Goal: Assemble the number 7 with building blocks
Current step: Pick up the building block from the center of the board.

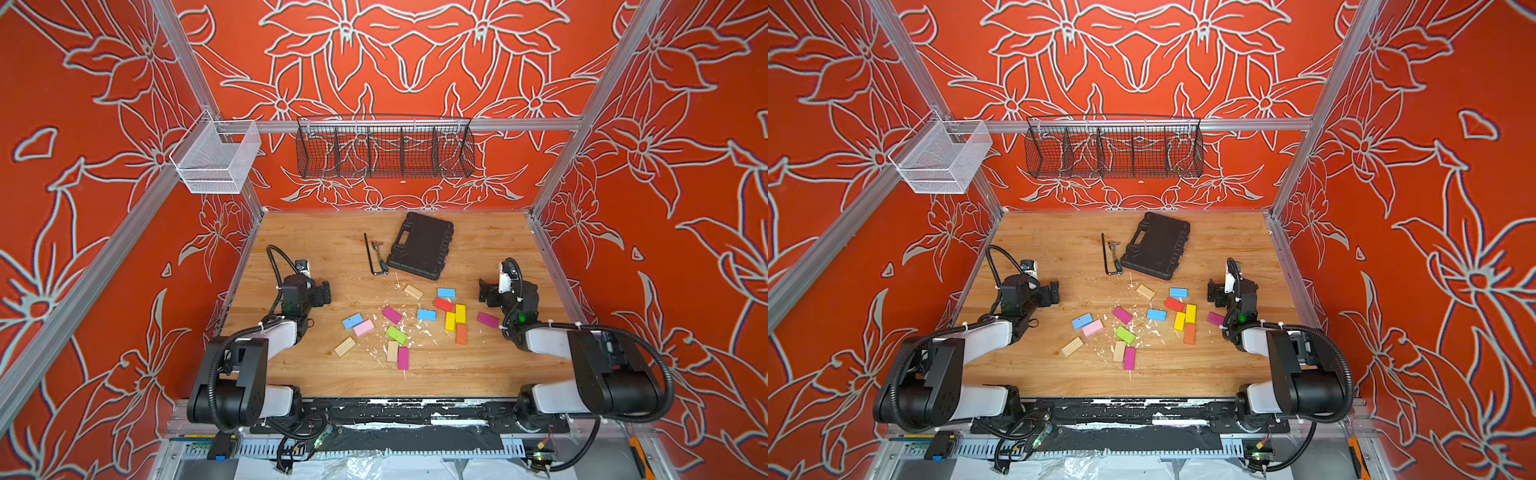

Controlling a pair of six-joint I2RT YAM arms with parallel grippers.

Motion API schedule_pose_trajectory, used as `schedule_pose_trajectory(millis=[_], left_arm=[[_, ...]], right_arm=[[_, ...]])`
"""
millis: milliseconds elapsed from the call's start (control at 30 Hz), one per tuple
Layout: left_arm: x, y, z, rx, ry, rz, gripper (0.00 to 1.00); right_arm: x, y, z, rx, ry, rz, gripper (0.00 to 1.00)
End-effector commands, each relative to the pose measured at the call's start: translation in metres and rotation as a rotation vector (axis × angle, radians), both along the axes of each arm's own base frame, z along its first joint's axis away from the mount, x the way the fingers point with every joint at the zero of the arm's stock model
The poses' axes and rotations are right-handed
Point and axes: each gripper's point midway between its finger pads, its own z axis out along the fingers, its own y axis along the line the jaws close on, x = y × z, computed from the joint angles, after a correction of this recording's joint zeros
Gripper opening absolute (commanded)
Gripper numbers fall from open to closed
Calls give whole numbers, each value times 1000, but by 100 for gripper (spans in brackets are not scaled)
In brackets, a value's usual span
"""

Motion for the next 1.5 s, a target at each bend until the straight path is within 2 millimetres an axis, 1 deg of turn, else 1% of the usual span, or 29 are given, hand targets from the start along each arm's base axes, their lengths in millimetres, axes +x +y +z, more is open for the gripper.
schedule_pose_trajectory(millis=[0, 1167, 1267, 1333, 1467], left_arm=[[-1, 0, 3, -6, -7, -3, 97], [-1, 0, 3, -6, -8, -4, 97], [-1, -2, 9, -7, -6, -13, 97], [0, 2, 17, -4, 12, 7, 97], [-4, 7, 31, -28, 58, 60, 97]], right_arm=[[2, 1, 2, -11, -5, 14, 97], [3, 0, 3, -7, -5, 7, 96], [2, 0, 4, -11, -14, 10, 95], [0, -2, 9, -10, -22, 0, 95], [-3, -7, 18, -6, -36, -32, 95]])
